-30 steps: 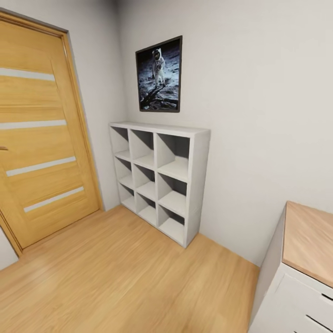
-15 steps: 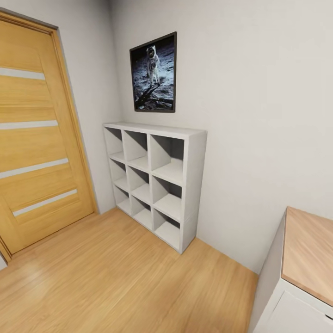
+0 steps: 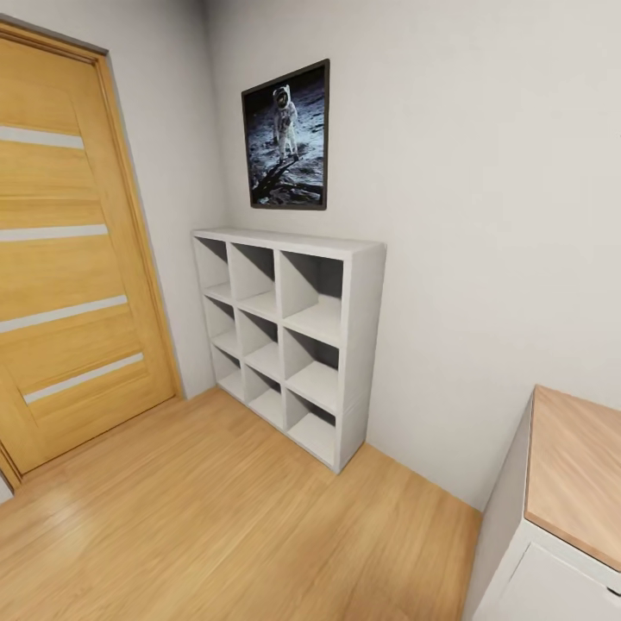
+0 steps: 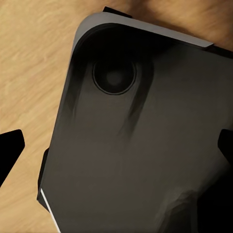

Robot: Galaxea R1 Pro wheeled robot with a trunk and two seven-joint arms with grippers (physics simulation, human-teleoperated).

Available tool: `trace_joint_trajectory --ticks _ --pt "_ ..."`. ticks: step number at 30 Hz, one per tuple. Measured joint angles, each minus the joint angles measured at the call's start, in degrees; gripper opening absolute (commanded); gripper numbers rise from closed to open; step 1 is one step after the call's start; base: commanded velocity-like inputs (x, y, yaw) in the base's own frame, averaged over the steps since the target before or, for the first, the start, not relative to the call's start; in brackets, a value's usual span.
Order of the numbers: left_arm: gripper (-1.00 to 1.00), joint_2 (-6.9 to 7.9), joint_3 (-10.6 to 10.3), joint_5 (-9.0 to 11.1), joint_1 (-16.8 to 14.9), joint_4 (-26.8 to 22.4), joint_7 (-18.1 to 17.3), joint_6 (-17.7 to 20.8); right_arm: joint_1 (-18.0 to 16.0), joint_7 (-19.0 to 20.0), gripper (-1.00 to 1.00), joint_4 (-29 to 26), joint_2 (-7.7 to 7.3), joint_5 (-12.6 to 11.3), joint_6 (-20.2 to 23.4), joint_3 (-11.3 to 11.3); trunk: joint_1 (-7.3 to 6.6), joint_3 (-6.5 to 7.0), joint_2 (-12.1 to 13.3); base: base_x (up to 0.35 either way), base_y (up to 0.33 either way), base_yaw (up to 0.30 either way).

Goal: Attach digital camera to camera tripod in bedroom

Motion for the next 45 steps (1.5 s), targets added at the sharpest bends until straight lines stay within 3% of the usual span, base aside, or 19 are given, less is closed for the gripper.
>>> trace_joint_trajectory --ticks 9,31,45 --pt "1.0 0.0 0.02 0.02 0.0 0.0 0.3 0.0 0.0 0.04 1.0 0.0 -0.05 0.08 -0.03 0.01 0.01 0.0 0.0 -0.078 -0.159 0.0" --pt "1.0 0.02 0.21 0.1 0.0 0.0 0.33 0.0 0.0 0.0 1.0 0.0 0.07 -0.14 -1.18 -0.12 0.01 0.0 0.0 -0.009 -0.007 0.04" --pt "1.0 0.02 0.2 0.08 0.0 0.0 0.28 0.0 0.0 0.0 1.0 0.0 0.04 -0.32 -1.23 -0.33 0.01 0.0 0.0 -0.223 0.0 0.001"
